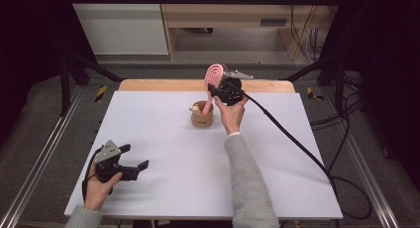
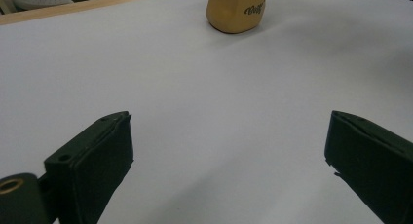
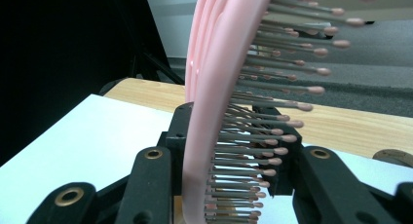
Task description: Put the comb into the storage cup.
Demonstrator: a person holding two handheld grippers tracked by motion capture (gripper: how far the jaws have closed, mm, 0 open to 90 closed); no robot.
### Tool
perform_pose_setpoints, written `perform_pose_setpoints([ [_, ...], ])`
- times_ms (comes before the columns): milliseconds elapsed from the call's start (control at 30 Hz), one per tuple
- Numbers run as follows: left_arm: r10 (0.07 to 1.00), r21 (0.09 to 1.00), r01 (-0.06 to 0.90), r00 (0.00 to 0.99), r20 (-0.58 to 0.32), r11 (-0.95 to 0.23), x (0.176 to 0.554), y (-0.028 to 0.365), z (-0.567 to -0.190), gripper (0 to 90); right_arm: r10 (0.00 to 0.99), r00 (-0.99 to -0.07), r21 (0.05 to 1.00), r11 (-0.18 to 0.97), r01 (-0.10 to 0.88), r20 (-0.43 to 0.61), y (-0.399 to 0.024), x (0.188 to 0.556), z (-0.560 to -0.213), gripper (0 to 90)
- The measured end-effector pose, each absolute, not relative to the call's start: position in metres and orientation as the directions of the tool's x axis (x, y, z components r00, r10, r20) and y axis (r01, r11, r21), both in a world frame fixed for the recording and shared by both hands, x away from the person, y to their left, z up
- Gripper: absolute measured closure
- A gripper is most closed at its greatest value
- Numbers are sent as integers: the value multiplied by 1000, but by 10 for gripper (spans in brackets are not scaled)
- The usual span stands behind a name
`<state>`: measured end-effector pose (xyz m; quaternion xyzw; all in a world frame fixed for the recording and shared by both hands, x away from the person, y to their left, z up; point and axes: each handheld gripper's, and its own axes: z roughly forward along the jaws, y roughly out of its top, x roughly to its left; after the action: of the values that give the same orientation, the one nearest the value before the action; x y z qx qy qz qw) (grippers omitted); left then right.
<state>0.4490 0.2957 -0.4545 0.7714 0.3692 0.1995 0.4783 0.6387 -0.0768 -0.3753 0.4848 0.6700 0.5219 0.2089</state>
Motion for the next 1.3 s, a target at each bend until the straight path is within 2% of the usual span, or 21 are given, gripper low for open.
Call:
perform_pose_setpoints([
  [767,761,883,381,648,-42,-276,449,295,-455,36,864,-422,890,-62,453,275,-87,638,-390,623],
  [1300,760,881,382,649,-41,-278,449,295,-455,36,876,-429,900,-12,437,220,-91,639,-390,574],
])
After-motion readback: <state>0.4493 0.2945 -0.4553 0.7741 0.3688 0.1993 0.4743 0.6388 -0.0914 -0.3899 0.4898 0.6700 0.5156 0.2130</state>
